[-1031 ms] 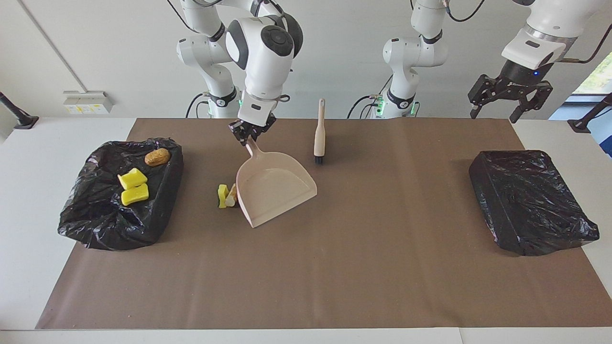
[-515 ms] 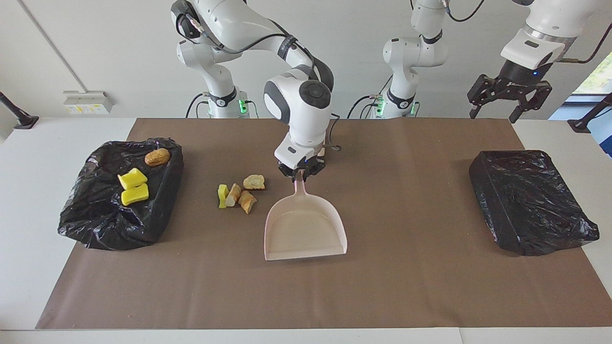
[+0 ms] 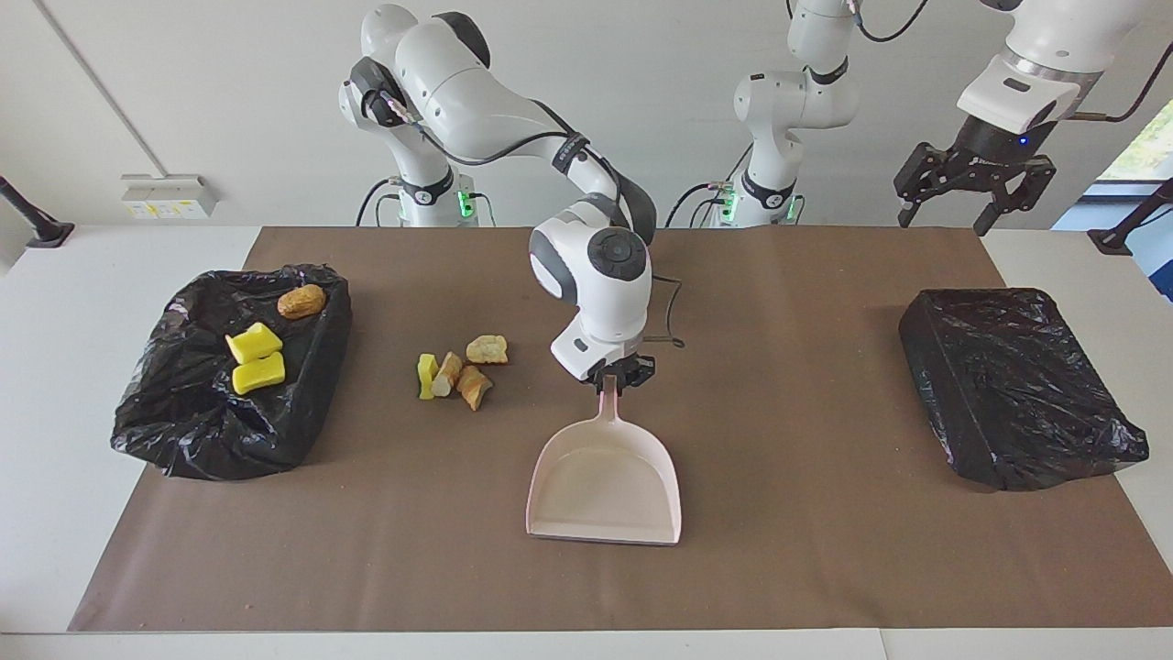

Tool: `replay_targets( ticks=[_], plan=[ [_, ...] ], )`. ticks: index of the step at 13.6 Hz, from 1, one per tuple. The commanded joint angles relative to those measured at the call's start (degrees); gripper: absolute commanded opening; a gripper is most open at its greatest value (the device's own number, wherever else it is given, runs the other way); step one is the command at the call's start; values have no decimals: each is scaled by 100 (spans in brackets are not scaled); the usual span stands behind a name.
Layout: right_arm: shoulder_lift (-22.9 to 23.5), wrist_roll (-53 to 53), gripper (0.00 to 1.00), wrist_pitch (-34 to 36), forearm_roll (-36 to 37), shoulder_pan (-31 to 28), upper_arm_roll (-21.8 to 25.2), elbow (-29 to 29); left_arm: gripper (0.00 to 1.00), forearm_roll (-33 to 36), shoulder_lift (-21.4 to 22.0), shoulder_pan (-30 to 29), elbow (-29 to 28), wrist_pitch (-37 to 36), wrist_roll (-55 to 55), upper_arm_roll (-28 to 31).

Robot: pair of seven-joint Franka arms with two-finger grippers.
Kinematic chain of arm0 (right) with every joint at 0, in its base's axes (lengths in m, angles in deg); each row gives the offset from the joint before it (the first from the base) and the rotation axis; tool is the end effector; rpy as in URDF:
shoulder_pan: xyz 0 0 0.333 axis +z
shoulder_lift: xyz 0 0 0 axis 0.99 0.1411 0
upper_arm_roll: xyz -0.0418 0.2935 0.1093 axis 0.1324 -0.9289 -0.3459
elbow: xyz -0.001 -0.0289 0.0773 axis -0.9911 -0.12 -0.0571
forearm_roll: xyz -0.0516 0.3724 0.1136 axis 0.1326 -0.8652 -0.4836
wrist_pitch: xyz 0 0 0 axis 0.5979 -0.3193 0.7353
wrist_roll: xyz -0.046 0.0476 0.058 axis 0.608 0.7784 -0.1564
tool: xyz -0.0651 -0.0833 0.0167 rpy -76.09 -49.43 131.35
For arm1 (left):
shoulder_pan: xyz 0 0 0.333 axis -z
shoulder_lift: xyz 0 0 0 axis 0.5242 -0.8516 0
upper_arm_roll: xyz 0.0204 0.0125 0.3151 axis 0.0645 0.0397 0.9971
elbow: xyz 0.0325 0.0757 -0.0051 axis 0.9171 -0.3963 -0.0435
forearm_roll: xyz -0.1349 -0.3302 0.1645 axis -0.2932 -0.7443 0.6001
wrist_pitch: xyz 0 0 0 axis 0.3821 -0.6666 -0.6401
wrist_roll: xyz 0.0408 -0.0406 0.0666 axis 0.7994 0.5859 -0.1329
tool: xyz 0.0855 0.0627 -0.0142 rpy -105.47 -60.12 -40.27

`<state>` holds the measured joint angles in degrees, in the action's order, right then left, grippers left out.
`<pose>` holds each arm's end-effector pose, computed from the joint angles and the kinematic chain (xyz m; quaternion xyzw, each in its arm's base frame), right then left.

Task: Sweep and dump trash in bin
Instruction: 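Set the dustpan down on the mat and release it with the right gripper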

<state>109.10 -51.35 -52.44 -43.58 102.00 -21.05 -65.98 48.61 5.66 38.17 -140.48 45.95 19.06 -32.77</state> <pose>0.6156 0.3953 0.3485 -0.9987 0.0464 0.0174 0.0075 0.5403 -0.0425 0.6835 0.9934 -0.1059 0.0424 0.0115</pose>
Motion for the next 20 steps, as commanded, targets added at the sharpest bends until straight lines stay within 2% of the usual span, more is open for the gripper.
replay_targets(
  ticks=[1,5,8,9,11,12,14,15,17,18,19,20],
  plan=[
    [-180,-28,100,71,-69,-51,-2,-180,100,19,53,21,-18,-122,-8,-13],
    [-864,-36,100,774,-243,1,-10,-345,100,19,70,65,-9,-148,-16,-57],
    [-1672,-1,100,1038,-1007,-42,-10,-1065,100,27,18,74,-9,88,-8,-65],
    [-1779,25,100,1379,-1148,1,-10,-1128,100,19,-17,126,-18,228,-8,-91],
    [-1981,-79,100,1794,-1167,97,-89,-1294,100,27,-122,371,-35,422,-8,-92],
    [-2278,-150,100,1734,-1176,298,-98,-1731,100,27,-236,486,-61,562,-8,-92],
    [-2963,-509,100,711,-1428,397,-142,-3072,100,71,-578,872,-70,870,-34,-83],
    [-3384,-580,100,18,-1953,519,-168,-3863,100,80,-684,1013,-157,1124,-34,-92],
    [-4141,-590,100,-663,-2379,844,-169,-5104,100,54,-799,1312,-412,1625,-43,-92],
    [-4353,-607,100,-935,-2658,1045,-160,-5510,100,36,-921,1426,-439,1775,-69,-92],
    [-4408,-625,100,-1312,-3131,1160,-160,-5767,100,36,-1123,1627,-431,1933,-243,-92],
    [-4426,-660,100,-1490,-3292,1283,-160,-5900,100,36,-1247,1751,-448,2144,-550,-92]
  ],
)
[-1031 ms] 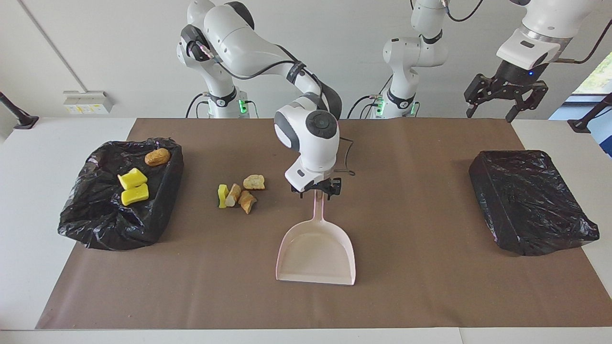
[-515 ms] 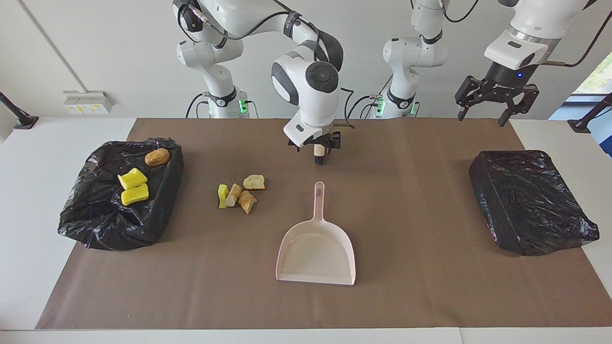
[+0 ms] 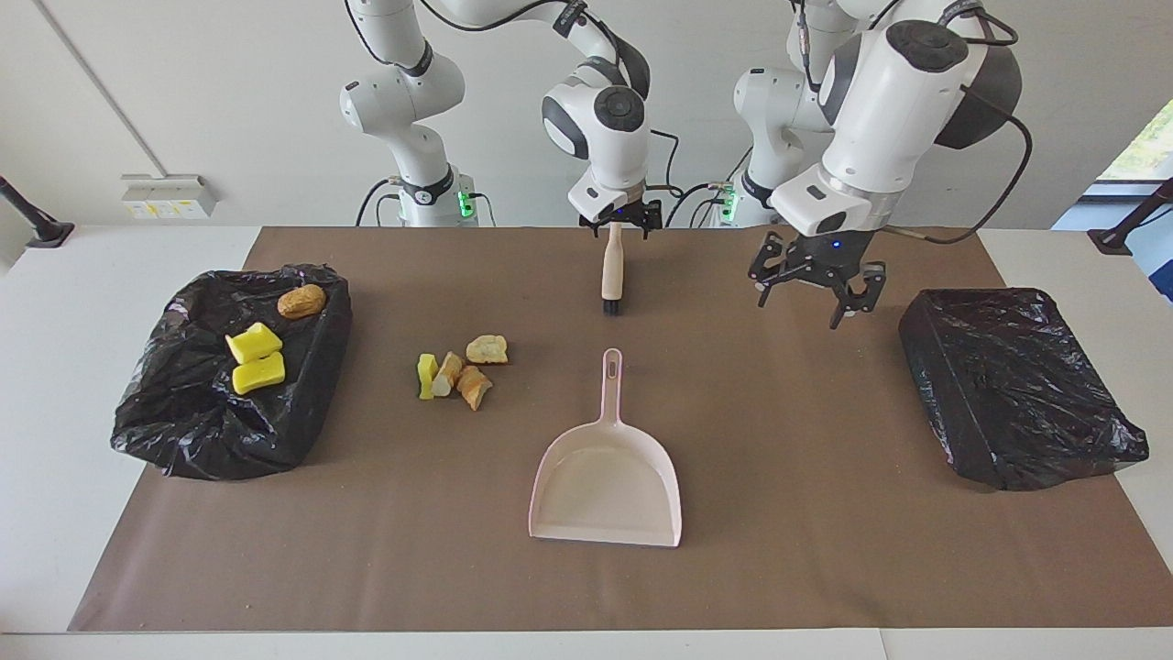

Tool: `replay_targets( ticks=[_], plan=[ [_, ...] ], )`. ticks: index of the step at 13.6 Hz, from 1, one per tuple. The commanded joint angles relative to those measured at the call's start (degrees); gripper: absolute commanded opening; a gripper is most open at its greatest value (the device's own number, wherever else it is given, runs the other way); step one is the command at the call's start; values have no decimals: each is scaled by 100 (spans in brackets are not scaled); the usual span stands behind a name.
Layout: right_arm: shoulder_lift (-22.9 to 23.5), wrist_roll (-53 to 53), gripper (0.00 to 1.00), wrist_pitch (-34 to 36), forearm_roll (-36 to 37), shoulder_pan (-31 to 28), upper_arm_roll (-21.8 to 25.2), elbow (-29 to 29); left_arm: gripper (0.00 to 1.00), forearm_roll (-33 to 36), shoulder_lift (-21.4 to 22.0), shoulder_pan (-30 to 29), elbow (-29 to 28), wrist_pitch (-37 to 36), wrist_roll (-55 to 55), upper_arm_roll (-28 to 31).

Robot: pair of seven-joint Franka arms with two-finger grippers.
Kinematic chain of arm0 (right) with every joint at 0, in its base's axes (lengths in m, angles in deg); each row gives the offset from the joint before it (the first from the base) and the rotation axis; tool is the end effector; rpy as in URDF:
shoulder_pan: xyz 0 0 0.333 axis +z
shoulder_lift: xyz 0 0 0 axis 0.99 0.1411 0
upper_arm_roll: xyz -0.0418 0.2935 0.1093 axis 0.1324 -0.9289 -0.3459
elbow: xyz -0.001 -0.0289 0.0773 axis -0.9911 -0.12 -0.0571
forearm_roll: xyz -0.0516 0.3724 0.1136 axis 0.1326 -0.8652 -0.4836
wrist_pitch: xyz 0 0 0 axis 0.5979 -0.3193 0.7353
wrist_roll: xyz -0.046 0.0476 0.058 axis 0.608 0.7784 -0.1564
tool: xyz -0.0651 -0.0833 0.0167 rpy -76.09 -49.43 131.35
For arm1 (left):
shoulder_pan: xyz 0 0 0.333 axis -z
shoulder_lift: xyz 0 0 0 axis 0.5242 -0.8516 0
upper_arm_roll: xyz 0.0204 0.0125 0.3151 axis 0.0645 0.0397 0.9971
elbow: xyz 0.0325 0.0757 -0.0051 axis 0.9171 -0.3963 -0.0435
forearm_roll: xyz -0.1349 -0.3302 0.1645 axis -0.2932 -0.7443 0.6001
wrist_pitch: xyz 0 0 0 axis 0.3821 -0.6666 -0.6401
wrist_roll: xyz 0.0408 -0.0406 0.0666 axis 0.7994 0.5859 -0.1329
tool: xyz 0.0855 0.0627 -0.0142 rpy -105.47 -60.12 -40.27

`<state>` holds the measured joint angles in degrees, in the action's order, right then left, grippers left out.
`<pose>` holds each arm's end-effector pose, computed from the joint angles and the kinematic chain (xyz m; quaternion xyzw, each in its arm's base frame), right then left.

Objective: Sweep and dump trash in bin

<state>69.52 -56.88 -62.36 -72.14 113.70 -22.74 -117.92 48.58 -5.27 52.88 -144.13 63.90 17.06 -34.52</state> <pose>0.3145 0.4128 0.3754 -0.9875 0.0686 0.1315 0.0529 0.5864 -0.2242 0.5719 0.9714 -0.2263 0.0693 0.0207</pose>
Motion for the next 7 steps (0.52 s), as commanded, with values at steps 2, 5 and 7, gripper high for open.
replay_targets(
  ticks=[2,5,7],
  plan=[
    [-486,-125,100,-648,-517,211,0,-960,100,39,-478,596,-101,675,-808,83],
    [-372,-352,100,-1123,-552,510,0,-1146,100,48,-997,1019,-110,1316,-1555,83],
    [-372,-354,100,-1141,-552,668,9,-1242,100,39,-1209,1248,-110,1572,-1741,83]
  ],
)
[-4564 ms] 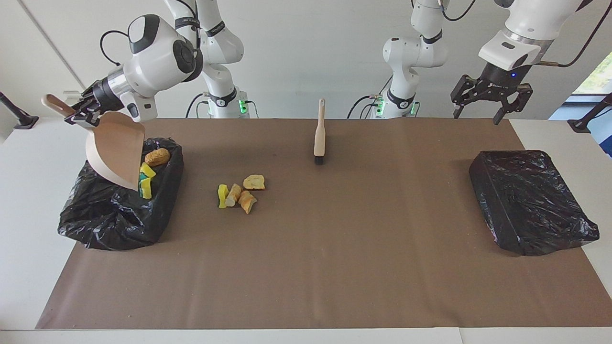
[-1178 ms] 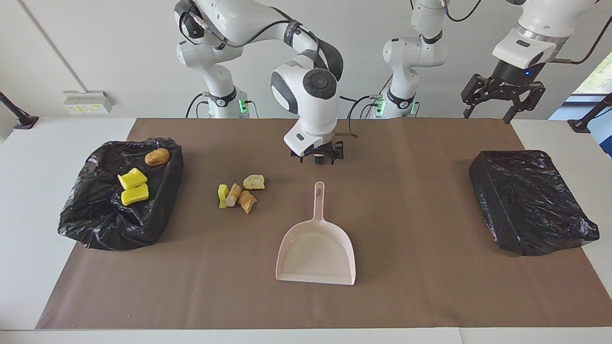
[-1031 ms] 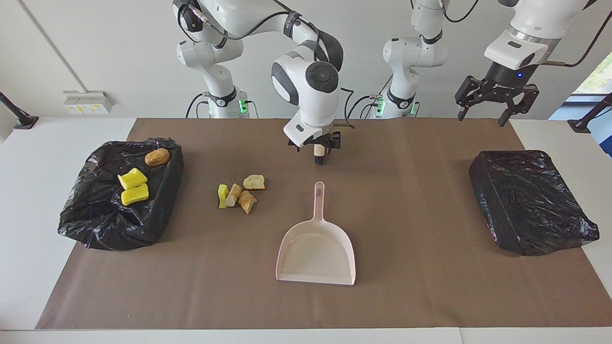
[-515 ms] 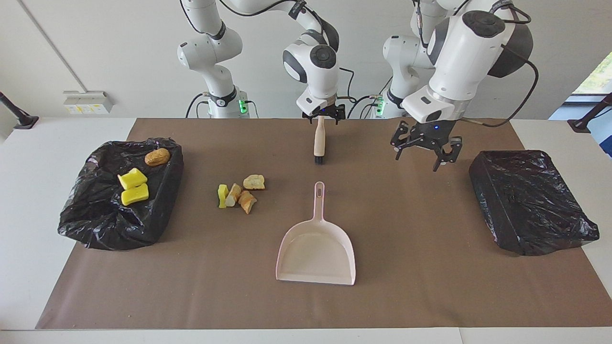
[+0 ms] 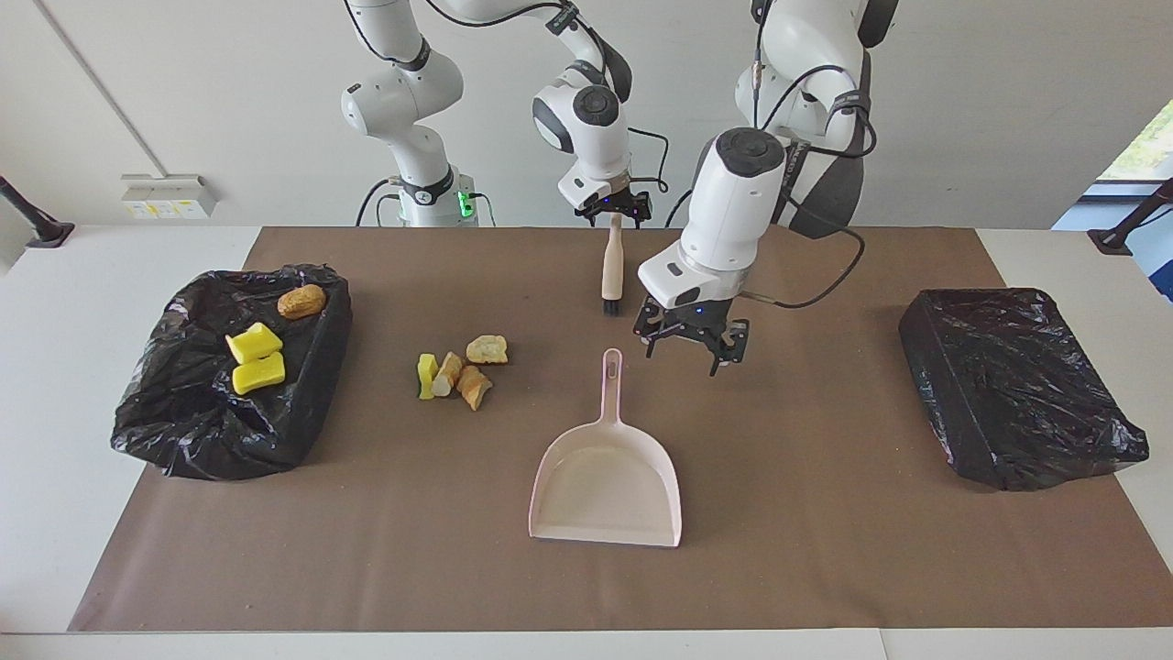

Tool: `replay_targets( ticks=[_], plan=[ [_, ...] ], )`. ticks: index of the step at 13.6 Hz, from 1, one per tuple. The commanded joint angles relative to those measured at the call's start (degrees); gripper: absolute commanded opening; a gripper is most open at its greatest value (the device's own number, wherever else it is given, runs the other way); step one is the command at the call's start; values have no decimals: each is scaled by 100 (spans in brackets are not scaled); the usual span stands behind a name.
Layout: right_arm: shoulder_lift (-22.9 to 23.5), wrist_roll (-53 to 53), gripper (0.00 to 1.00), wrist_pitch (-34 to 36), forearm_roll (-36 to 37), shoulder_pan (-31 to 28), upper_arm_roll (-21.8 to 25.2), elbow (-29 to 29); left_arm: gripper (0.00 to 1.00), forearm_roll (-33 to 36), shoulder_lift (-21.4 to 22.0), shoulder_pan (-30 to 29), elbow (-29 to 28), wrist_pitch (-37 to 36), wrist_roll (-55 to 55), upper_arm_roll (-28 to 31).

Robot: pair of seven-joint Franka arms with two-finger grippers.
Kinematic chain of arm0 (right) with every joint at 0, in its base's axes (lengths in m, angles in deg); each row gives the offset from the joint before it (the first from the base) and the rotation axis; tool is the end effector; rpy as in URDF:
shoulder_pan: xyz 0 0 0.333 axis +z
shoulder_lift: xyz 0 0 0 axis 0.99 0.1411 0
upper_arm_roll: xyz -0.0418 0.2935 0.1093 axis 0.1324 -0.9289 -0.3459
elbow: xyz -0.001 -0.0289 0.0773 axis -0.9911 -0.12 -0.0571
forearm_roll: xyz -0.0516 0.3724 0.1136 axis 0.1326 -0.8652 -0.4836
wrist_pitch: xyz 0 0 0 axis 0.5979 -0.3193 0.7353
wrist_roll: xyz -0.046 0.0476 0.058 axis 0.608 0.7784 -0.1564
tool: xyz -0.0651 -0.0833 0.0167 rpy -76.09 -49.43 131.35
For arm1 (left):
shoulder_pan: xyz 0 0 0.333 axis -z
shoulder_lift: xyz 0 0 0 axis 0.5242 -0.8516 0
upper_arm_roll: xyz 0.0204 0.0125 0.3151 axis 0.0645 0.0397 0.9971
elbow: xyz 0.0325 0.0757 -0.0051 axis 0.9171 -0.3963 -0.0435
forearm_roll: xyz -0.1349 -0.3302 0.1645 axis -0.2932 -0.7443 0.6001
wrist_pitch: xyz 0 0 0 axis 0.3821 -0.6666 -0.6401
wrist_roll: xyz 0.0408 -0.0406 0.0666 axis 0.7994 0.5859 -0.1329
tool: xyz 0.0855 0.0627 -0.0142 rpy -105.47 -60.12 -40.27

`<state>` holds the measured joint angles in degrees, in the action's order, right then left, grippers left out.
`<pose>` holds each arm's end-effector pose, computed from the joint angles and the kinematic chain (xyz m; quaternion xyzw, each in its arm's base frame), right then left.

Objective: Sweep and dump trash in bin

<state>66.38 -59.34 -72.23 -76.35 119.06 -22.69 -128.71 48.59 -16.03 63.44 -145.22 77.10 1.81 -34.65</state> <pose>0.2591 0.4051 0.3339 -0.9863 0.0888 0.1253 0.0605 0.5811 -0.3569 0.4630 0.9792 -0.1850 0.0744 0.0385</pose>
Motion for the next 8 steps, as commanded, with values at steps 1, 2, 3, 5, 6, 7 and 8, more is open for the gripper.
replay_targets(
  ticks=[1,2,3,5,6,7,8],
  plan=[
    [-22,-99,100,-181,-131,167,-4,-181,100,30,-186,201,-2,393,-260,96],
    [-5,-64,100,-181,-131,167,4,-181,100,21,-187,201,-2,455,-286,96],
    [-13,-29,91,-172,-131,167,-4,-181,100,21,-204,201,-2,473,-295,96],
    [-22,50,28,-128,-131,167,-4,-181,100,21,-388,306,16,691,-435,96],
    [-22,190,0,-128,-131,167,4,-181,100,21,-398,315,-1,797,-514,96],
    [-5,348,0,-120,-122,167,4,-173,100,21,-415,324,-19,790,-524,96],
    [74,654,0,-128,-122,150,4,-129,100,21,-433,341,-45,824,-541,96]
  ],
)
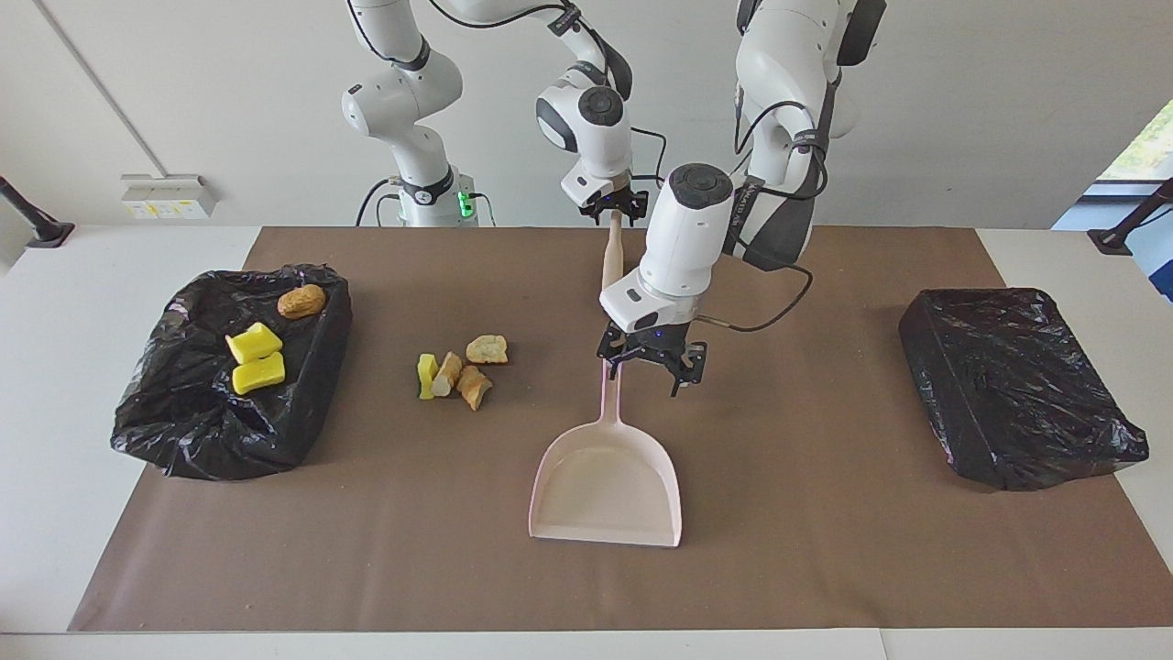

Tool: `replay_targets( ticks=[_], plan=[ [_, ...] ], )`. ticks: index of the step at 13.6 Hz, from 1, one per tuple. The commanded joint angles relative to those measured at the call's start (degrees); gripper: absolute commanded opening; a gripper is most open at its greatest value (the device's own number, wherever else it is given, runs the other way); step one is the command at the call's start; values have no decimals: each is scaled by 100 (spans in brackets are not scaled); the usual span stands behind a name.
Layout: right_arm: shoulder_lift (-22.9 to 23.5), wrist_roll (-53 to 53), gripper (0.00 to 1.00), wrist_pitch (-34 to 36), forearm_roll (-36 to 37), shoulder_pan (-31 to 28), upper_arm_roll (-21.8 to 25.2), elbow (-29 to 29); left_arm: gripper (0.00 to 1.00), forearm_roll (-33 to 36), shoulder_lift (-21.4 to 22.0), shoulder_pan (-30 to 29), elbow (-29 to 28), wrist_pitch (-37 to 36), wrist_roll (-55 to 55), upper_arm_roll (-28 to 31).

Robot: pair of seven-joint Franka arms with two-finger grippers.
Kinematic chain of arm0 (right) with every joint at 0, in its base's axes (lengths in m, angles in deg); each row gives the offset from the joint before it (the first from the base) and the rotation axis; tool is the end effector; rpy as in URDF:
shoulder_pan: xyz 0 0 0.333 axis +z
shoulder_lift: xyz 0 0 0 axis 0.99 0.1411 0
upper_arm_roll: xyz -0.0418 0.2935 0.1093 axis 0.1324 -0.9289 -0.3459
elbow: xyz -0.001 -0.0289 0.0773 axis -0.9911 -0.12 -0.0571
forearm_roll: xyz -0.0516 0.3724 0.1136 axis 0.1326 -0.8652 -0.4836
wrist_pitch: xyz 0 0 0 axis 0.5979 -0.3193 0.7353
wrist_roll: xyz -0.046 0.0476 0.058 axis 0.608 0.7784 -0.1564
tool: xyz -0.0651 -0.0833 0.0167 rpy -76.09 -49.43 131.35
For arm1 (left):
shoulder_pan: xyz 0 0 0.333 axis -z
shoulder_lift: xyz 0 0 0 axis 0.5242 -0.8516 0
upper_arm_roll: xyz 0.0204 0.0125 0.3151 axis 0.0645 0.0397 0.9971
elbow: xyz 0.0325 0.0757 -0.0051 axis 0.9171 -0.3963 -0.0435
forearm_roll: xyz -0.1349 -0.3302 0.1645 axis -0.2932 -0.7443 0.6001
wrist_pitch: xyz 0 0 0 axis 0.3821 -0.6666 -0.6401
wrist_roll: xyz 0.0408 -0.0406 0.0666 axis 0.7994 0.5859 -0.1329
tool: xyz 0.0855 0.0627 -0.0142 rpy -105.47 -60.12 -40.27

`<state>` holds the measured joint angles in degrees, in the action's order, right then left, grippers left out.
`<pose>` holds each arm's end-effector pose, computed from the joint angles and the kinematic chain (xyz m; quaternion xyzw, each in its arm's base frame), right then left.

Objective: Sweep and dump trash in bin

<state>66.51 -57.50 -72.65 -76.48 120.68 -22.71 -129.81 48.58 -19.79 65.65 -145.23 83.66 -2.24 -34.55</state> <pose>0.2449 0.4075 0.3255 -0.9882 0.0618 0.1286 0.0548 0.5823 -0.3876 0.4298 0.9800 -0.1672 0.0948 0.0512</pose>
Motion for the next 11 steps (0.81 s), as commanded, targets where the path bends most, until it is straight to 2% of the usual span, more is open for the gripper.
replay_targets(
  ticks=[1,3,5,7,8,9,11],
  plan=[
    [96,734,0,-60,-109,-73,15,-1,100,39,-179,242,-44,194,-206,86],
    [140,869,0,124,-109,-178,23,69,100,100,-539,437,-18,457,-522,104],
    [175,790,0,493,-4,-170,32,332,100,100,-549,437,-53,503,-532,104],
    [-43,833,0,1001,188,-336,93,473,100,100,-567,472,-149,528,-541,104],
    [-271,894,0,1335,390,-633,94,535,100,100,-558,472,-210,546,-541,113],
    [-456,1051,0,1660,540,-845,94,544,97,100,-558,472,-202,546,-550,113],
    [-703,1543,0,2075,716,-1380,94,570,80,109,-558,490,-211,538,-795,113]
  ],
)
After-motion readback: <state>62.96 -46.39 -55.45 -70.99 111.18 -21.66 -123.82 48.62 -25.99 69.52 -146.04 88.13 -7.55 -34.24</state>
